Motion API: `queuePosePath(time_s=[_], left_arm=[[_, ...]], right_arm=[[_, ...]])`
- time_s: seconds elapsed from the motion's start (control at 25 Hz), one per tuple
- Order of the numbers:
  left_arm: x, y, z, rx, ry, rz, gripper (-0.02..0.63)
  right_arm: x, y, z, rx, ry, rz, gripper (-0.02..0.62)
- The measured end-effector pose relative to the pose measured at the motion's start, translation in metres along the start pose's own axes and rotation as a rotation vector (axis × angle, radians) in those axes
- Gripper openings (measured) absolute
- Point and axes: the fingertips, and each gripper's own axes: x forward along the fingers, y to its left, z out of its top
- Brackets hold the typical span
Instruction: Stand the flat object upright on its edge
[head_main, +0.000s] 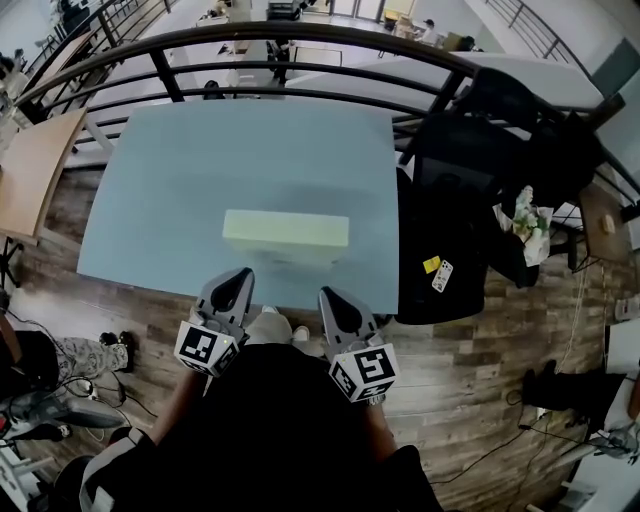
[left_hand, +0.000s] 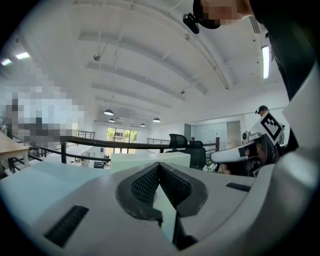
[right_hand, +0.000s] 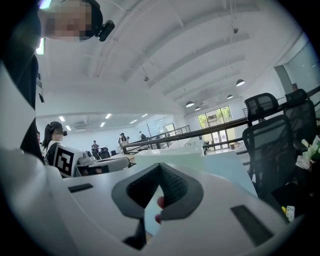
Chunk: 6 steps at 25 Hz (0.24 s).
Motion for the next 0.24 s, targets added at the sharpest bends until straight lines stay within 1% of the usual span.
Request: queuePosePath(time_s=[0.12,0.24], left_arm=[[0.0009,0.0040,-0.0052,0.041,-0.011,-0.005,0.003],[0.0029,0.0064,-0.0078,0.053,-0.016,-0.008,0.003]], right_arm=[[0.0005,0.0006,-0.0008,0.000,0.002,0.001,0.008],[0.0018,0.0015,-0.0007,-0.005,0.005,0.006,0.008]])
